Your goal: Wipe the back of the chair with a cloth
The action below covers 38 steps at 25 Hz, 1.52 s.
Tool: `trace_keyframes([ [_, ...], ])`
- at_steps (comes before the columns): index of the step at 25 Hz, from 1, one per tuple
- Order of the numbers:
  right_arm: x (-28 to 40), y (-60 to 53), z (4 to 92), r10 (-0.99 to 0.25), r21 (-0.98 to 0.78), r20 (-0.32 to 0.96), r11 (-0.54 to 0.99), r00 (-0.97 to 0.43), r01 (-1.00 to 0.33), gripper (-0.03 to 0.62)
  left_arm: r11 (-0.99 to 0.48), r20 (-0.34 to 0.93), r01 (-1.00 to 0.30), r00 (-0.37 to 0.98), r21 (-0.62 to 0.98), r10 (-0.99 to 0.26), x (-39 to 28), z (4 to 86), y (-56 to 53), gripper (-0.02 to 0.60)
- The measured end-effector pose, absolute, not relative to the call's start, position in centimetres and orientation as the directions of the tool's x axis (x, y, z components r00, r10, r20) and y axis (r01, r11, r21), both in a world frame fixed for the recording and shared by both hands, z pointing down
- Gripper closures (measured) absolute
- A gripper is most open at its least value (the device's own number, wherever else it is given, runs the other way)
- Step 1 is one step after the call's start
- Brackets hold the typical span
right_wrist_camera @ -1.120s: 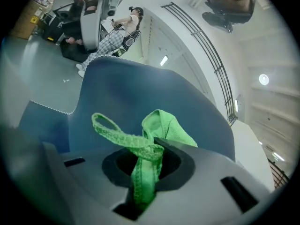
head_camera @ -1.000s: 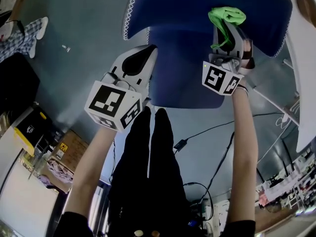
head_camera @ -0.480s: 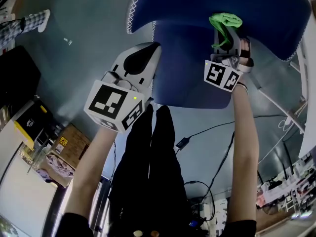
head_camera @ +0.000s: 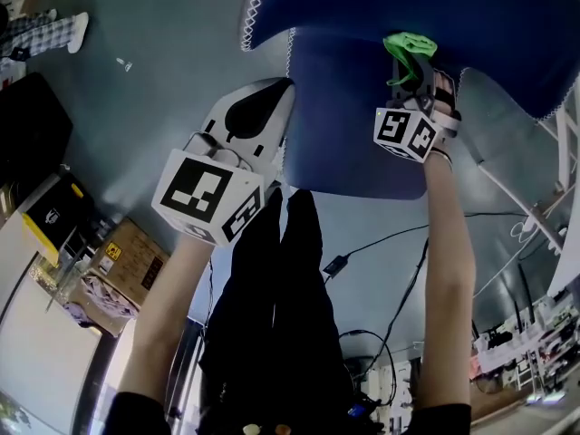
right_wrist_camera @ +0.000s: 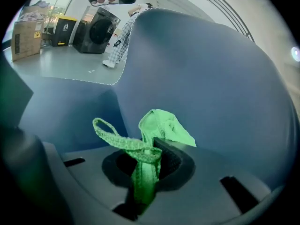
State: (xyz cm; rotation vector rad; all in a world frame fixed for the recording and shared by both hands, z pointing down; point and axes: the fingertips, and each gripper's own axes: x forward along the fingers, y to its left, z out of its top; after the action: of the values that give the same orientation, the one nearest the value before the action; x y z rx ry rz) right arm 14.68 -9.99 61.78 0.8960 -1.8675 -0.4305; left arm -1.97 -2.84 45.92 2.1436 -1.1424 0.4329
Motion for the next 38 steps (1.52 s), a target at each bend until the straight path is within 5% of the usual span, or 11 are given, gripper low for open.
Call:
trace_keyframes([
  [19,15.3,-8.0,65.0,-0.546,0.467,0.819,0.812,-0.175,-0.349,0.539,-0.424,0.554,-0.817,0.577,0.391,-0.600,-2.4,44.7,-3.5,0.578],
  [38,15.6,-10.8,41.2,-0.846,0.719,0.460,0.533,-0.269,-0.446,0.540,-0.494,0.487,-0.780,0.625,0.383,-0.610,0.2,37.9,-5.1,0.578],
])
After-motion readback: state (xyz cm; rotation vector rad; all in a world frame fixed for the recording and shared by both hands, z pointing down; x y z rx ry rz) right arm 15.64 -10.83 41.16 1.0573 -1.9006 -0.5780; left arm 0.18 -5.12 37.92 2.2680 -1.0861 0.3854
